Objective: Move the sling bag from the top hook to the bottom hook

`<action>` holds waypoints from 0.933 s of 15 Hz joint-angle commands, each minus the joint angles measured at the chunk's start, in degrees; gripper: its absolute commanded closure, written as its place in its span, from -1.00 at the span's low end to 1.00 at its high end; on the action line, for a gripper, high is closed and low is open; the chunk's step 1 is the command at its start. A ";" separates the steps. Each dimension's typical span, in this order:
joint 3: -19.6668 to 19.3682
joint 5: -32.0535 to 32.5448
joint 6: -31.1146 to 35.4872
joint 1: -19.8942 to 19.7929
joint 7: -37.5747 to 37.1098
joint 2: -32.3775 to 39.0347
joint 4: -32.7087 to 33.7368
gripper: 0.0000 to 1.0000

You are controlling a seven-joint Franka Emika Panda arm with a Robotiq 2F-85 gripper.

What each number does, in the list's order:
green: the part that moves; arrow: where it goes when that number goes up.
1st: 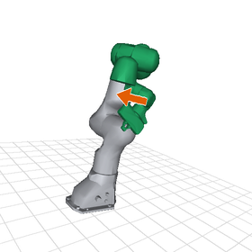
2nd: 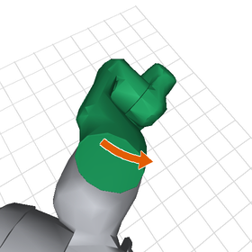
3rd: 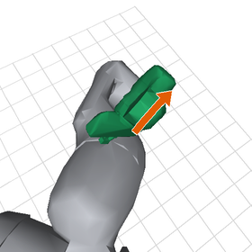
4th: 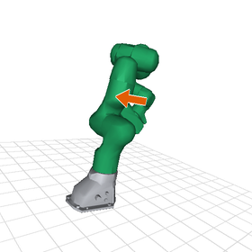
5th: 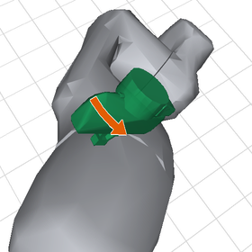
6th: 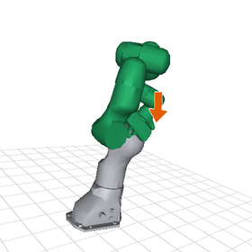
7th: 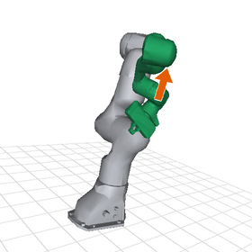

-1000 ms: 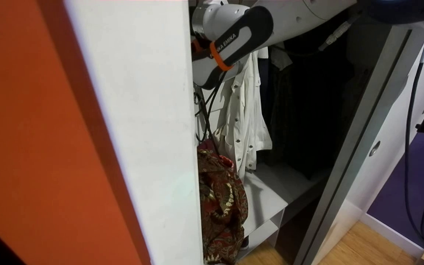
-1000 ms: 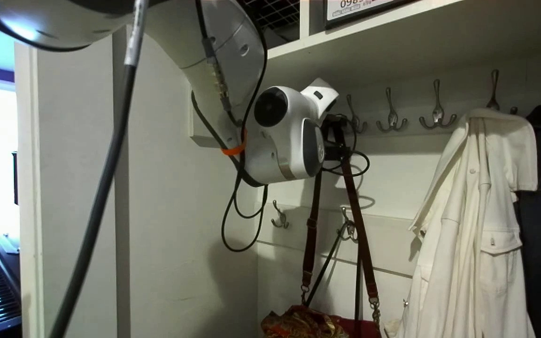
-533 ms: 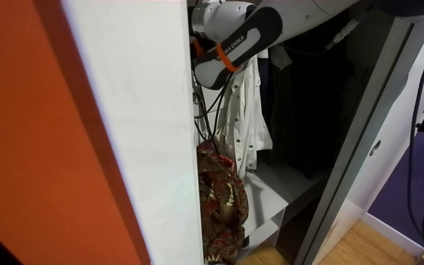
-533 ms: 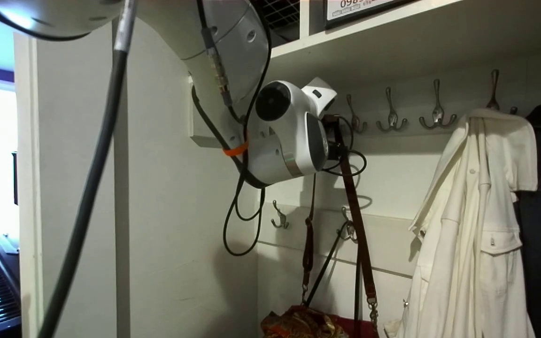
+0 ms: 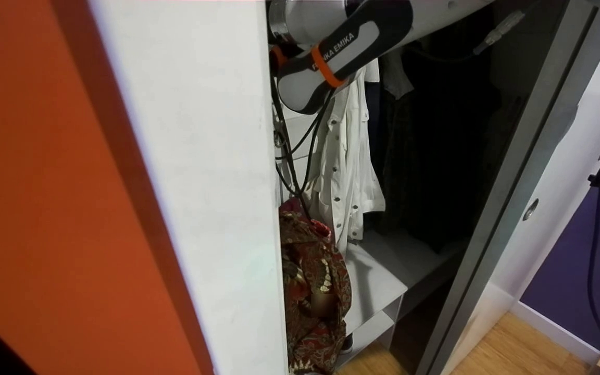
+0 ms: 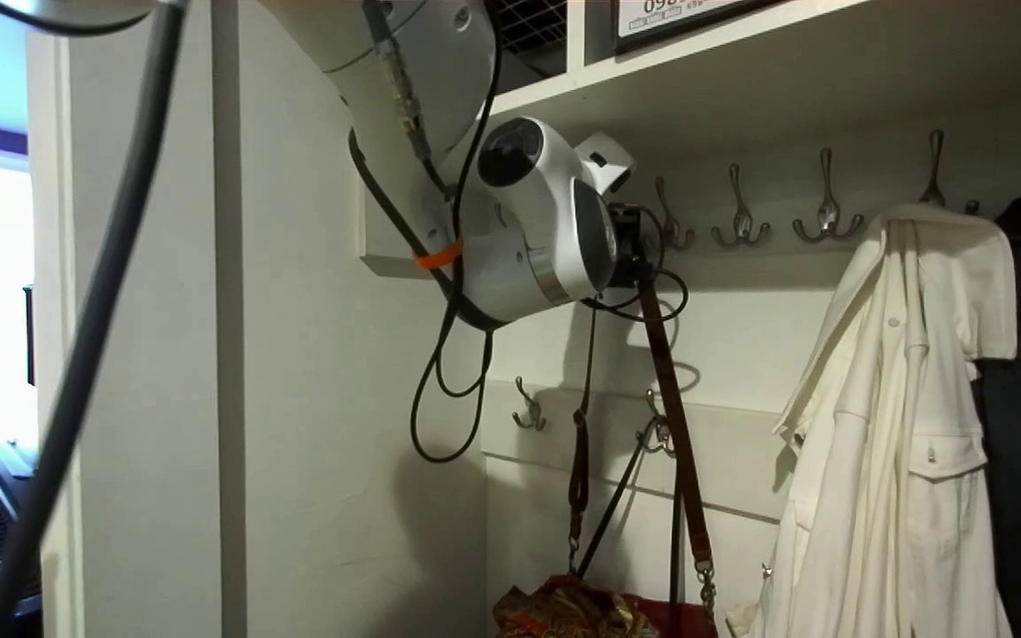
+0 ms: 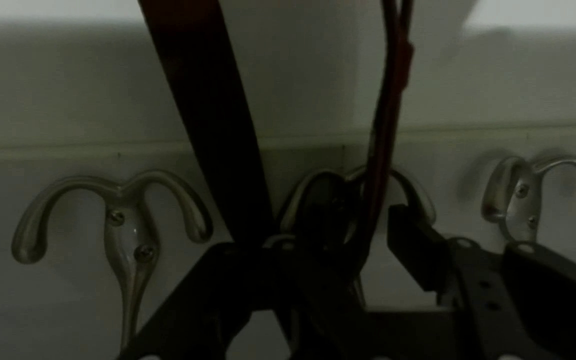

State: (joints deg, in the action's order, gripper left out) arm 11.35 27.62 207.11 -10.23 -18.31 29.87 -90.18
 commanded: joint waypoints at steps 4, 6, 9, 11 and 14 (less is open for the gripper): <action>-0.11 -1.18 -2.72 0.39 0.00 -1.40 -0.81 0.14; -0.13 -1.44 -2.88 0.43 0.00 -1.65 -1.09 0.14; -6.64 -12.02 -1.68 6.37 4.26 -1.26 -0.56 -0.36; -9.54 -18.28 0.14 10.21 6.56 -0.81 -1.26 -0.36; -14.90 -28.82 1.93 16.43 9.70 -0.50 -1.87 -0.36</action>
State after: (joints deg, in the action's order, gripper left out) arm 2.00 8.61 207.15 0.81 -12.29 28.56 -92.20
